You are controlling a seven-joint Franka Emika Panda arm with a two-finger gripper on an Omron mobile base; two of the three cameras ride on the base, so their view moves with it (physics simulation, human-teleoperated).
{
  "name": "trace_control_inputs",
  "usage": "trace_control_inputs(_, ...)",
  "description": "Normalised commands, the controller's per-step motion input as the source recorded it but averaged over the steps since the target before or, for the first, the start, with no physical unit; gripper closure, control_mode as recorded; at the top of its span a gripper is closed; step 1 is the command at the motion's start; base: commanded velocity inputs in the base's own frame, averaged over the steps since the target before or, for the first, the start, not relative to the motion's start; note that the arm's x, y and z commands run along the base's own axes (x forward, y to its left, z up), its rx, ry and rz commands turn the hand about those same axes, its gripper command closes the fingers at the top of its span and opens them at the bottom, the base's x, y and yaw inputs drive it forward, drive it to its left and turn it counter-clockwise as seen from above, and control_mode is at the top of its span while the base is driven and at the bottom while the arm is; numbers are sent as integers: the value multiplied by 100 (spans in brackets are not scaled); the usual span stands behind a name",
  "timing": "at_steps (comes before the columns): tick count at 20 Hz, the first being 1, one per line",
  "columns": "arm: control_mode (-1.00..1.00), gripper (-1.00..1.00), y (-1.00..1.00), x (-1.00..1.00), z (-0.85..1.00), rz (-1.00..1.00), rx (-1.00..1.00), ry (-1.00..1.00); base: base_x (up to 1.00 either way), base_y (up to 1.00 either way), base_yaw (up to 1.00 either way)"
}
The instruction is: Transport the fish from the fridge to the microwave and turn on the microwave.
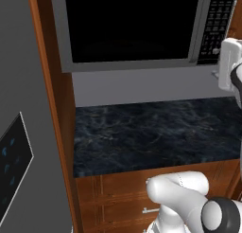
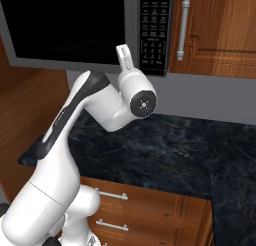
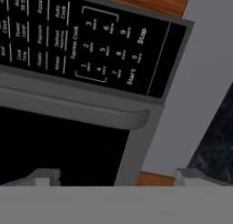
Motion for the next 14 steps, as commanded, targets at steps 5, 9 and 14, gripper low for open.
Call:
trace_control_inputs(5, -100, -100, 0, 7, -8, 1, 5, -5, 0, 0, 0)
trace_control_inputs(9, -100, -100, 0, 10, -1, 3, 0, -8, 0, 0, 0)
trace_control_inputs(14, -100, -100, 1, 12, -2, 2, 0, -7, 0, 0, 0)
